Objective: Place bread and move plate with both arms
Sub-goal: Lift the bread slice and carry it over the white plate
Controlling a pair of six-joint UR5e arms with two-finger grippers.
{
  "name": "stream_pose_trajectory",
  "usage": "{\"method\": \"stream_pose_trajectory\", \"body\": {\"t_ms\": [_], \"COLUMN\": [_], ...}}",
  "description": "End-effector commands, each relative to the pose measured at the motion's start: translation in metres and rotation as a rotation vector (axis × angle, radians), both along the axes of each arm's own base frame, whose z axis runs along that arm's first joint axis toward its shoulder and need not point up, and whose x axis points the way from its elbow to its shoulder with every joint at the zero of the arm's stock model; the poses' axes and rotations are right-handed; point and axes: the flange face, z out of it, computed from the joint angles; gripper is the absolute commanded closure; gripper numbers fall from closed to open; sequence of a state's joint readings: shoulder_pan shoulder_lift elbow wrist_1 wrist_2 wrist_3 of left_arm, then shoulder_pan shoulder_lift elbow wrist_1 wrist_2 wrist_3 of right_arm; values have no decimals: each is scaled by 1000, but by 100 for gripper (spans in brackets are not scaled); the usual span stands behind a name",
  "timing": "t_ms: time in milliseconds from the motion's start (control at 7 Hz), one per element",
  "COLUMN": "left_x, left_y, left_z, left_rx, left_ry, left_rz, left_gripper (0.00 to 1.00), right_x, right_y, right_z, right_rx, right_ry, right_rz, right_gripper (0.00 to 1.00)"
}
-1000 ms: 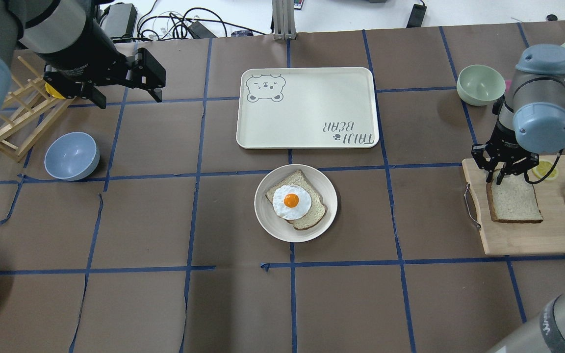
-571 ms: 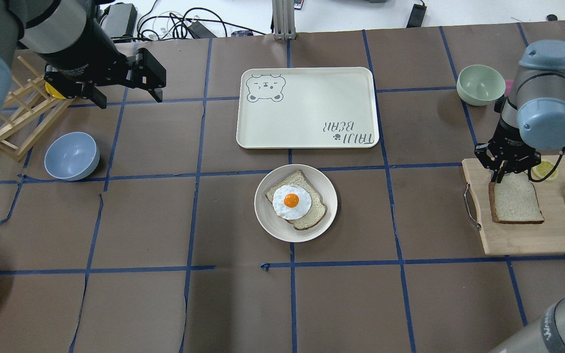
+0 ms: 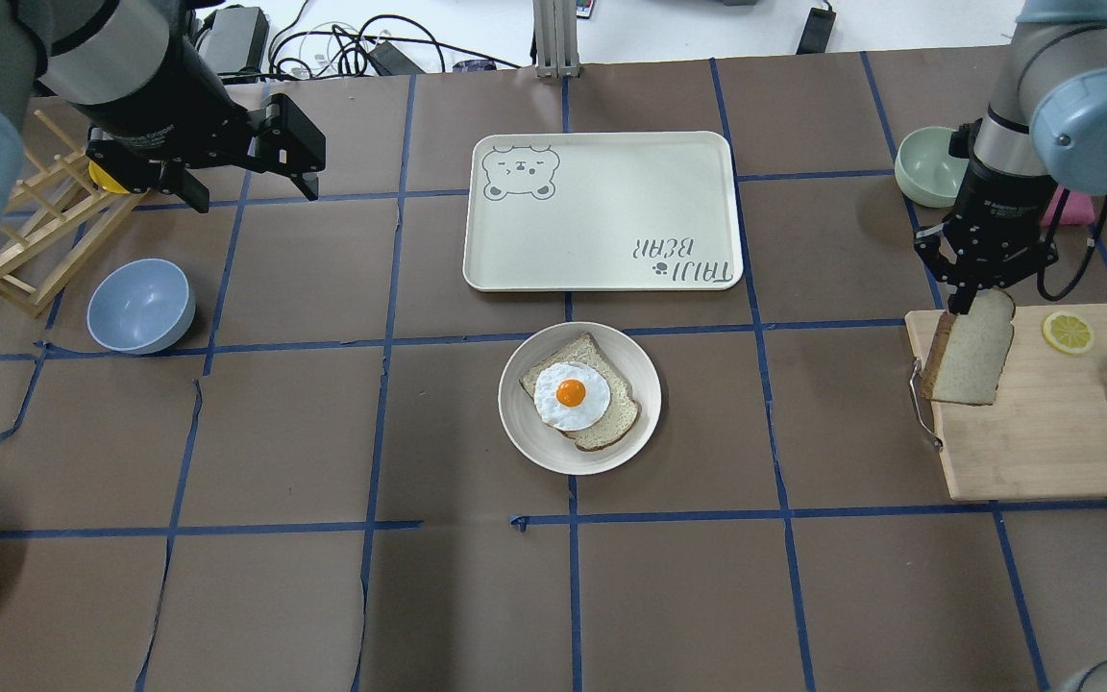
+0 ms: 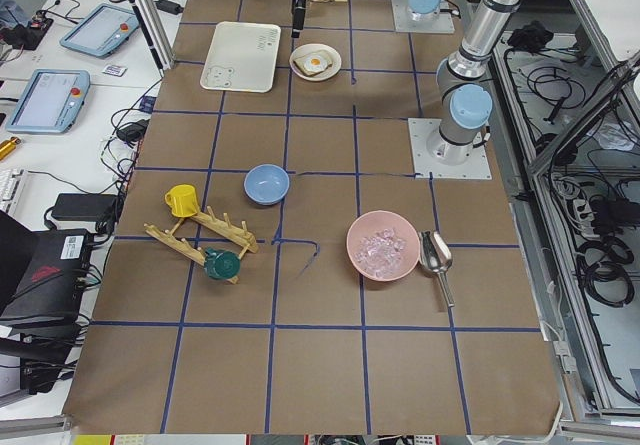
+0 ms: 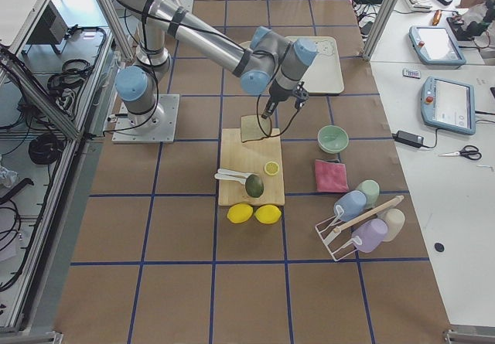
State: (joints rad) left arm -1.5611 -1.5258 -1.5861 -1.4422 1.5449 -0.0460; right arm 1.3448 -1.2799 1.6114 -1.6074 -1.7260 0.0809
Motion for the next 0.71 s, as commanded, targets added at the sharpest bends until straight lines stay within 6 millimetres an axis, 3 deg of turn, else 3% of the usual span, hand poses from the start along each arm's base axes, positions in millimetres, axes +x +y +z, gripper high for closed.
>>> {"method": "stream_pose_trajectory", "body": {"t_ms": [0, 286, 571], "left_x": [0, 0, 0], "left_y": [0, -1, -1], "left_z": [0, -1, -1], "left_rx": [2, 2, 2], "left_ry": [0, 0, 0], "left_rz": [0, 0, 0], "left_gripper": [0, 0, 0], "right_x": [115, 235, 311], "right_y": [-8, 14, 37], "right_z": [59, 67, 59], "right_rx": [-39, -58, -51], "right_ry": [3, -63, -104], "right_rz": [5, -136, -256], "right_gripper": [100, 100, 100]}}
